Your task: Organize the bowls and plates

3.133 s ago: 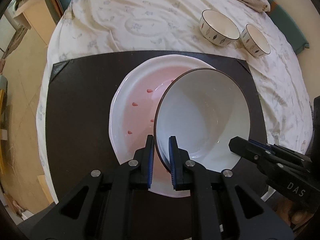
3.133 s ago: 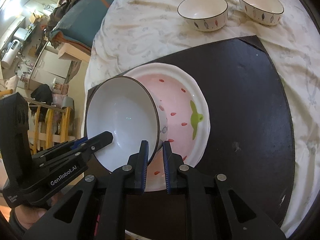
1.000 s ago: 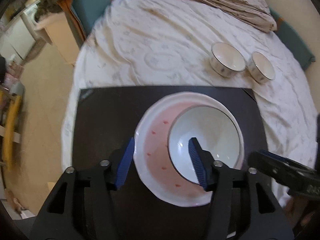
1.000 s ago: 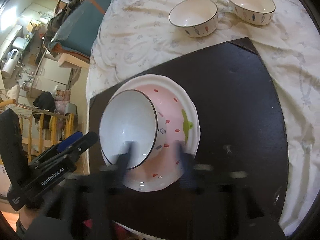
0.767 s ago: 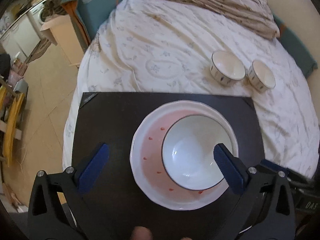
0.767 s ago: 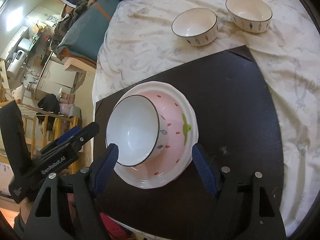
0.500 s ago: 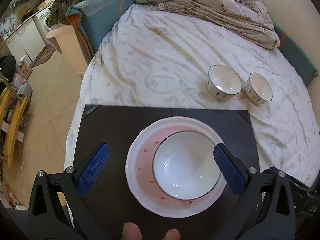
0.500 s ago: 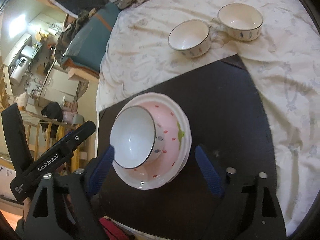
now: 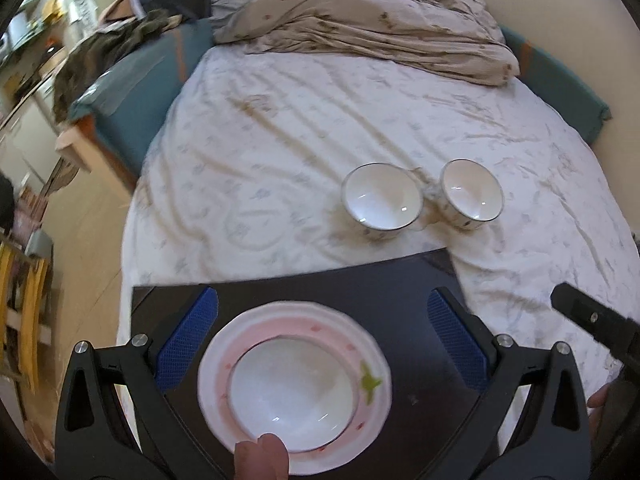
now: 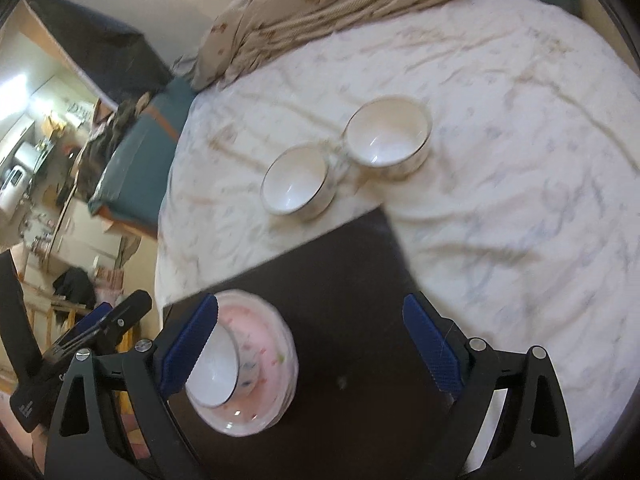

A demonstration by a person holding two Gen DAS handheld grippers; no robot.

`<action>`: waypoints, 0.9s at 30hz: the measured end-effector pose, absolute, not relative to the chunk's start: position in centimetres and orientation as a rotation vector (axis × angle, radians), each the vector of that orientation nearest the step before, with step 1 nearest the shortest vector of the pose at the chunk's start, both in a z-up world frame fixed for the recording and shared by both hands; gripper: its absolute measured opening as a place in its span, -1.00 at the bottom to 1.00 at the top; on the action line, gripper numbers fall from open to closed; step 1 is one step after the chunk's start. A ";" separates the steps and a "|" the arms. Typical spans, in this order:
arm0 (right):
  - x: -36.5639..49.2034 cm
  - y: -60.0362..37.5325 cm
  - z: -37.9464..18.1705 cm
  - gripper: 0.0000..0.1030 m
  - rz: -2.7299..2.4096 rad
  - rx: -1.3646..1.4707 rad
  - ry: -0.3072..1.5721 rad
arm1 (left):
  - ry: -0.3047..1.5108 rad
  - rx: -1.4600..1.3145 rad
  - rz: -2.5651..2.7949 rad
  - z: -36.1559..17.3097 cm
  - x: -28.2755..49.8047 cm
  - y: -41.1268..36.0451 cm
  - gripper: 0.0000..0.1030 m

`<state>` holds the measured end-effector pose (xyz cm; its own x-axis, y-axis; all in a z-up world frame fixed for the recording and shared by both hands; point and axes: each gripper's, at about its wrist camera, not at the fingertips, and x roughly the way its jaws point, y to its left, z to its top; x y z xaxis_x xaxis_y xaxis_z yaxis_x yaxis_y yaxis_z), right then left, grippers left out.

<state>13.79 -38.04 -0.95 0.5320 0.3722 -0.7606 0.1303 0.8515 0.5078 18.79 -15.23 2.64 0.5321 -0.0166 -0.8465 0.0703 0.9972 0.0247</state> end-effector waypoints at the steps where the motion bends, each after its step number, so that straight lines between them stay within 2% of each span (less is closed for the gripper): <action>1: 14.0 -38.9 -0.7 0.87 0.128 0.560 0.998 | 1.014 0.056 -0.064 2.6 19.3 -15.9 1.00; 6: 15.5 -42.8 -0.6 0.87 0.020 0.596 0.954 | 1.063 0.055 -0.083 1.3 22.3 -19.1 1.00; 13: 16.9 -49.6 -4.4 0.87 -0.113 0.878 0.976 | 1.123 0.037 -0.118 -1.2 26.4 -23.0 1.00; 23: 21.5 -51.0 -9.2 0.85 -0.165 0.975 1.041 | 1.248 -0.109 -0.166 -6.4 34.2 -27.0 0.99; 25: 22.9 -50.9 -9.6 0.73 -0.147 0.964 1.042 | 1.264 -0.101 -0.168 -7.3 35.1 -27.8 0.86; 27: 24.4 -50.8 -10.2 0.55 -0.139 0.943 1.052 | 1.279 -0.103 -0.184 -8.1 35.8 -28.5 0.43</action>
